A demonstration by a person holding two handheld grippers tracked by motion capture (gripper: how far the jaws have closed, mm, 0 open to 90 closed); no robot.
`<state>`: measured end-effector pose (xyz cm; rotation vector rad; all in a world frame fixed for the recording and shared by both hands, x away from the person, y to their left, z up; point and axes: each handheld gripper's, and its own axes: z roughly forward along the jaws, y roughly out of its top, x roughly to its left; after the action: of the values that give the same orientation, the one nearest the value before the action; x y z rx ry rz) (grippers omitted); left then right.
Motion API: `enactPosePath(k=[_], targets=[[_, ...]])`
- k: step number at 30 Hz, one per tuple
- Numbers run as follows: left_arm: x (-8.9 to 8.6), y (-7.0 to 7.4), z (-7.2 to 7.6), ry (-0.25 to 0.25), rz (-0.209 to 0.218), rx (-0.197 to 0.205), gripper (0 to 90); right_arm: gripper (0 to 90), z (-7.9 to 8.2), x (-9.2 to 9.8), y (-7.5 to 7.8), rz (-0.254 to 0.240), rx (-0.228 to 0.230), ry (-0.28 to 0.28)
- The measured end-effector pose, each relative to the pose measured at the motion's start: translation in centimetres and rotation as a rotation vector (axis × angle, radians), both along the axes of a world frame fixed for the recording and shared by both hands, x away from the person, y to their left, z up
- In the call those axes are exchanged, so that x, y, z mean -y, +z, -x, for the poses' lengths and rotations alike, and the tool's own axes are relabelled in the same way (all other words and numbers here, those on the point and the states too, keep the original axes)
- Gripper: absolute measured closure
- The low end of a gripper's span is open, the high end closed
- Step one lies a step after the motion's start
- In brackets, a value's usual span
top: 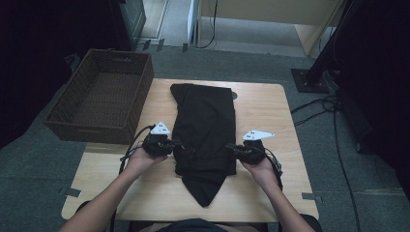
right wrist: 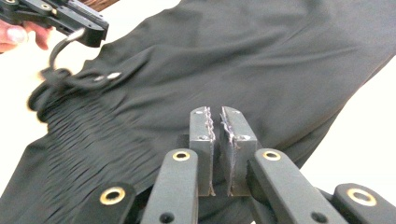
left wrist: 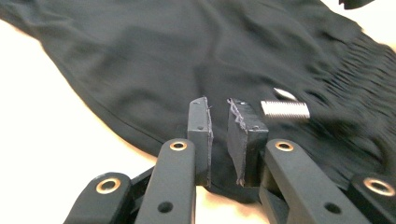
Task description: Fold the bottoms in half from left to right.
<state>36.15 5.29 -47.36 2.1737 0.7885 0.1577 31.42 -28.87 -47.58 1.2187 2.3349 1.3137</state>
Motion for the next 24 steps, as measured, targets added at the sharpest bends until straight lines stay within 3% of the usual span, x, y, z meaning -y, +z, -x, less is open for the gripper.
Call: enactPosePath(k=[10, 15, 17, 19, 22, 24], targets=[[1.5, -0.6, -6.3, 0.052, -0.008, 0.006, 81.2, 82.7, -6.7, -1.4, -0.8, 0.014, 0.001, -0.064], [2.6, -1.2, -9.1, 0.047, -0.041, 0.011, 81.4, 81.6, -9.9, -1.7, -1.7, 0.065, 0.004, -0.099], [2.9, -1.5, -10.1, 0.059, -0.034, 0.003, 81.3, 81.2, -11.1, -1.6, -1.9, 0.071, 0.002, -0.12], [2.9, -2.1, -10.7, 0.095, -0.003, -0.005, 81.3, 78.8, -11.9, -1.7, -2.2, 0.069, -0.011, -0.134], [3.1, -3.5, -10.9, 0.079, -0.045, -0.038, 81.2, 76.2, -12.7, -2.0, -3.4, 0.084, -0.035, -0.134], [2.9, -3.7, -10.8, 0.085, -0.023, -0.032, 81.4, 76.2, -12.6, -2.2, -3.8, 0.102, -0.017, -0.132]])
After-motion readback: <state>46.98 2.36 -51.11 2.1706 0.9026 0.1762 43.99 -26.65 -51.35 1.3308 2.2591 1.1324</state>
